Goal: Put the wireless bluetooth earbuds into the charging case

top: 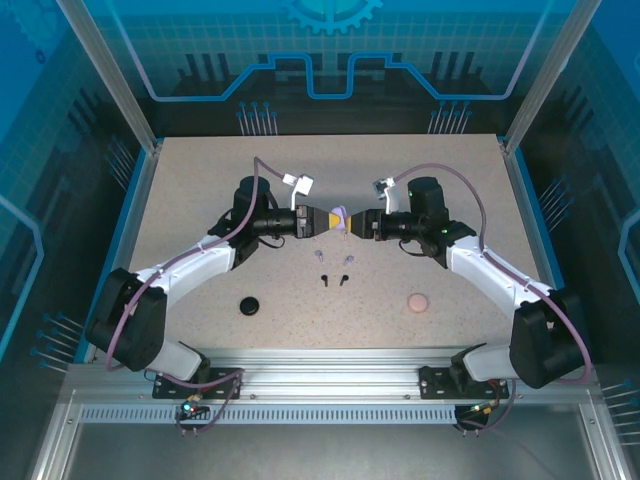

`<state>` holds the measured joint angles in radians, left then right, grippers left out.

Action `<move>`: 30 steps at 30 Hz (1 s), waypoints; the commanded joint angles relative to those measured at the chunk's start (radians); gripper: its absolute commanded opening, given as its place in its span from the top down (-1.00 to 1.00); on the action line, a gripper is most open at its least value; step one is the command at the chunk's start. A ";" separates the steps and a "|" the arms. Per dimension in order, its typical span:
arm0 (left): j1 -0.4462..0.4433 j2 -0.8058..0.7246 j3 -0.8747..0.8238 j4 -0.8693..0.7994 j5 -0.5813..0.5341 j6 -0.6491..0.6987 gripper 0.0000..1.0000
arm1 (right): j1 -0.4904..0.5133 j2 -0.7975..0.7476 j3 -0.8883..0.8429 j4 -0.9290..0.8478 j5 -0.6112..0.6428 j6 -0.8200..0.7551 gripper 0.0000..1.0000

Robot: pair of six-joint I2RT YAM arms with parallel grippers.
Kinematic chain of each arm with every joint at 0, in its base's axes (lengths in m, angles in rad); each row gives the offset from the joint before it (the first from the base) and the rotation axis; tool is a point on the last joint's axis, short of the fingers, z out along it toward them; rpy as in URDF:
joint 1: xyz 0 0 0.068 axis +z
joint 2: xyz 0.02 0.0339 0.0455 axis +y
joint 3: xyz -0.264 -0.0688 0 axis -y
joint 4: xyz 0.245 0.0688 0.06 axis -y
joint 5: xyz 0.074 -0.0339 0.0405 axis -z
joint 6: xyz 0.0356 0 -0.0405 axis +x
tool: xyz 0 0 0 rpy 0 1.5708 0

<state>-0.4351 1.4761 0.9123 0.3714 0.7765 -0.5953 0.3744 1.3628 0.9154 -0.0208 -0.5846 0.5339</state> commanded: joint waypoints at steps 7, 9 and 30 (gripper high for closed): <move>-0.011 0.005 0.033 0.033 0.030 0.008 1.00 | 0.011 -0.001 0.039 -0.004 -0.014 -0.015 0.13; -0.015 0.006 0.036 0.033 0.031 0.006 1.00 | 0.012 0.013 0.043 0.005 -0.019 -0.011 0.18; -0.029 0.021 0.037 0.032 0.011 0.003 0.76 | 0.022 0.047 0.084 -0.016 -0.032 -0.027 1.00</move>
<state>-0.4442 1.4910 0.9142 0.3721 0.7628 -0.5957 0.3874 1.3975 0.9581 -0.0338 -0.6147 0.5220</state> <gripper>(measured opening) 0.221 0.057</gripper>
